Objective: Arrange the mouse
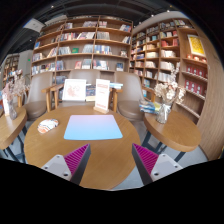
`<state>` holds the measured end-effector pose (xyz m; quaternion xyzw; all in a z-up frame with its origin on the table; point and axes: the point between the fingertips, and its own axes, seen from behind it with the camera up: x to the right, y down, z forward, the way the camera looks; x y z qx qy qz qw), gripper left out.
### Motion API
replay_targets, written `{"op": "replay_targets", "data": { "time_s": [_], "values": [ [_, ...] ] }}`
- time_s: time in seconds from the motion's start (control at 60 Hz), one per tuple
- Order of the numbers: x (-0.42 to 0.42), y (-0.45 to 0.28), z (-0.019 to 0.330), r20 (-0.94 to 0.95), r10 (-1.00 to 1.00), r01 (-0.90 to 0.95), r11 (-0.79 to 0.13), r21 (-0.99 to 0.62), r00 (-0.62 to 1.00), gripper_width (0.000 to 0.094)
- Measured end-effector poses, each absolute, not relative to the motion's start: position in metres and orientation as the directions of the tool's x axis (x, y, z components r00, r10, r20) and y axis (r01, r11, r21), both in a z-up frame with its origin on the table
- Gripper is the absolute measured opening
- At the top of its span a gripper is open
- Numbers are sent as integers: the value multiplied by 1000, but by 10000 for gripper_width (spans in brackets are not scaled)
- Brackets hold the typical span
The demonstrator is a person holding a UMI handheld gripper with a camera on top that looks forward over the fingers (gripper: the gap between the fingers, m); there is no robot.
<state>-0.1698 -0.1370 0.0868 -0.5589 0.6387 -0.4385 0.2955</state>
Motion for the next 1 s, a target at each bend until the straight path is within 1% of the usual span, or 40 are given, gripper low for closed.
{"op": "replay_targets", "data": {
  "time_s": [0.017, 0.1, 0.333, 0.717, 0.867, 1.0],
  "values": [
    [-175, -136, 91, 112, -974, -459, -10, -888, -196, 854],
    [-172, -124, 89, 109, -980, -464, -19, -885, -168, 857],
    [-155, -54, 66, 102, -990, -487, -42, -872, -99, 853],
    [-136, 93, 37, 79, -996, -507, -94, -857, 52, 856],
    [-126, 144, 29, 43, -995, -514, -86, -854, 95, 853],
    [-106, 162, 24, 31, -996, -508, -71, -859, 86, 852]
  ]
}}
